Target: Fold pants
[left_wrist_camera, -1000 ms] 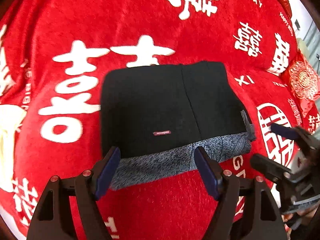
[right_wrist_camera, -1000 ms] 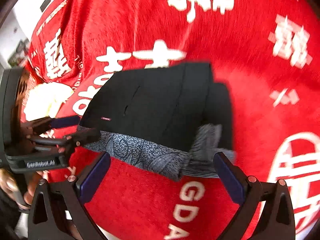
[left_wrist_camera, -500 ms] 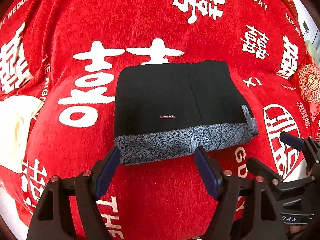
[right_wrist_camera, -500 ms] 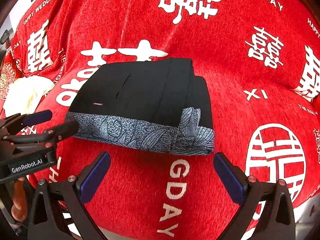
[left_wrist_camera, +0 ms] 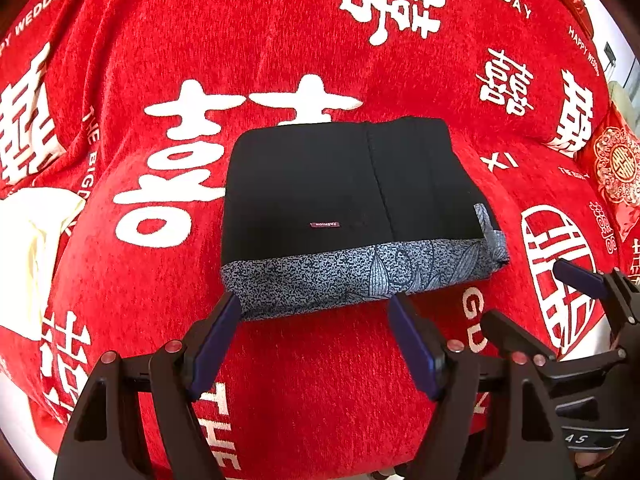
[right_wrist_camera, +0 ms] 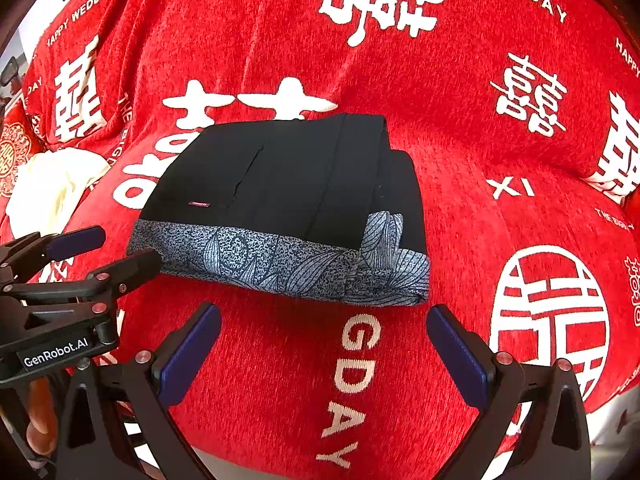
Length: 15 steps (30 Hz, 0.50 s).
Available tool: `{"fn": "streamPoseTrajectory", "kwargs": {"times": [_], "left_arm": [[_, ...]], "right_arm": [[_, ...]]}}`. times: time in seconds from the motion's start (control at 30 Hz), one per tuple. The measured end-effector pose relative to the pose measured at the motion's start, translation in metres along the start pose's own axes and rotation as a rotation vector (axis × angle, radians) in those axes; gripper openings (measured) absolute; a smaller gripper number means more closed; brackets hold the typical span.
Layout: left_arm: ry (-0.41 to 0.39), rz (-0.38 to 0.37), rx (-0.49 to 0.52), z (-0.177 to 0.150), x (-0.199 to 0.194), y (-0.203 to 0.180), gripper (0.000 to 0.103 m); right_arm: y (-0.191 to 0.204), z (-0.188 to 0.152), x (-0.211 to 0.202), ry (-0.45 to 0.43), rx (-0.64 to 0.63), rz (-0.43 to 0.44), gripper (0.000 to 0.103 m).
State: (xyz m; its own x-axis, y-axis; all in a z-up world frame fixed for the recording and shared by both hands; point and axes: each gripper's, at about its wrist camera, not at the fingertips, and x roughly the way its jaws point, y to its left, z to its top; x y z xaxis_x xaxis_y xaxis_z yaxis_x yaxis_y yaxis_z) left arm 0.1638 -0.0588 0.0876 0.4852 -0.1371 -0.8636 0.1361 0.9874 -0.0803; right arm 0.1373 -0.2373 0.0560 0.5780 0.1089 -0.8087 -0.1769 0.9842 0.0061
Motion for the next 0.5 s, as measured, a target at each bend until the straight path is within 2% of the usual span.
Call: {"fn": "streamPoseTrajectory", "kwargs": {"times": [0.27, 0.5], "left_arm": [[0.019, 0.033, -0.015, -0.0006, 0.0035, 0.0036, 0.083], [0.054, 0.028, -0.025, -0.0033, 0.0087, 0.0057, 0.083]], "right_arm": [[-0.0003, -0.0023, 0.0022, 0.01, -0.001, -0.008, 0.103], [-0.0003, -0.0033, 0.0029, 0.014, 0.001, -0.009, 0.103]]}}
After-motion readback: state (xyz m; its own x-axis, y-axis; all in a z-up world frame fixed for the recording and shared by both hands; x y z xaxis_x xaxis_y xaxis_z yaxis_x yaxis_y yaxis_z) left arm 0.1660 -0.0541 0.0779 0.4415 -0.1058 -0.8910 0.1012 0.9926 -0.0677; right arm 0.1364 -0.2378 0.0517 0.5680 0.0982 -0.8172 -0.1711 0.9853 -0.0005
